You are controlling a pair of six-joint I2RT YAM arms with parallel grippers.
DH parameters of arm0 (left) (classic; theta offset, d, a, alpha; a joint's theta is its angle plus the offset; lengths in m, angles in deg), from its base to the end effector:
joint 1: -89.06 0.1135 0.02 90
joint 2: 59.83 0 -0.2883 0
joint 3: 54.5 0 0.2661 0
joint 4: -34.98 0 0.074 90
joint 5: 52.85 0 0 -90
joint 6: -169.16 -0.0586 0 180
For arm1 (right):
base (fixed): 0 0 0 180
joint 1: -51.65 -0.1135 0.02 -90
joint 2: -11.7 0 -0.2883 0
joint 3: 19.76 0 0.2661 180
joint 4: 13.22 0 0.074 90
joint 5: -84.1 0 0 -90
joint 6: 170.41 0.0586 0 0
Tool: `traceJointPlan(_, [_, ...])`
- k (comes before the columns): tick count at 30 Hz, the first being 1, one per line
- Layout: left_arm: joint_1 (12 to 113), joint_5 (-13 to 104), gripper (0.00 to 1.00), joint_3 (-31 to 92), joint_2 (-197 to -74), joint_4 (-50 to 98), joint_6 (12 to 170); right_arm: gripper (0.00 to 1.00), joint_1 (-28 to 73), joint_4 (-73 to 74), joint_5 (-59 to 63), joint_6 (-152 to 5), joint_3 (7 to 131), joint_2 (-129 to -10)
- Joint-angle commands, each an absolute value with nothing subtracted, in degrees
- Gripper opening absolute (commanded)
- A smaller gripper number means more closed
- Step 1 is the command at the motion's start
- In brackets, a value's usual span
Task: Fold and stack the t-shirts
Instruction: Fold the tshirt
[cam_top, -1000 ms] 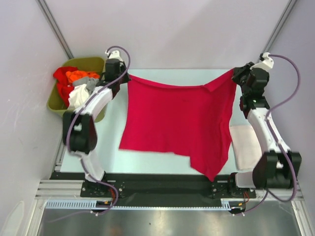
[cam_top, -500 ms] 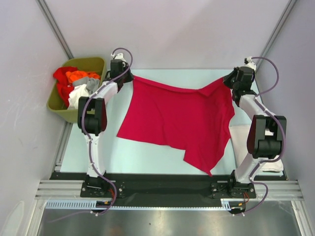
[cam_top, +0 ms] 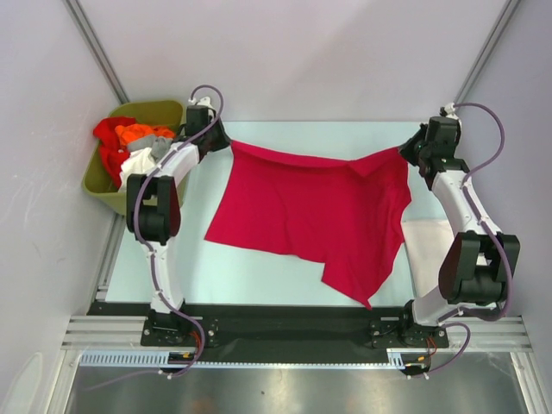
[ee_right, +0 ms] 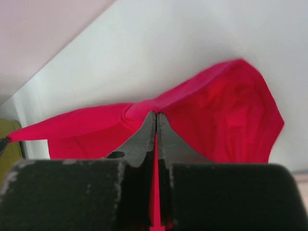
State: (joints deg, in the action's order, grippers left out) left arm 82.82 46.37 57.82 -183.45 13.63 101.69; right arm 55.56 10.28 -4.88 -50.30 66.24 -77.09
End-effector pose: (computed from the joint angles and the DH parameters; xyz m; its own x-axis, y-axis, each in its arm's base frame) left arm 0.5473 -0.0693 0.2303 -0.5879 -0.3162 -0.7446 0.0175 0.9153 -0.4025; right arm 0.3977 -0.0261 0.3301 -0.3560 0.5271 -0.7716 0.2669 0.8487 0.4566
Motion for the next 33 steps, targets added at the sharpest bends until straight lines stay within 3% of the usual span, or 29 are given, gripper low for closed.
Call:
traceJointPlan(1, [83.43, 45.59, 0.00, 55.49, -177.00, 10.35, 102.72, 0.00, 56.05, 18.44, -5.37, -47.55, 65.96, -73.30])
traceJointPlan(14, [83.61, 46.56, 0.00, 54.86, -177.08, -0.28, 101.57, 0.00, 56.31, 29.61, -4.32, -45.61, 59.10, -64.33])
traceJointPlan(33, [83.96, 45.41, 0.00, 56.71, -179.28, -7.23, 99.29, 0.00, 57.45, 32.60, -5.81, -48.68, 57.52, -66.17])
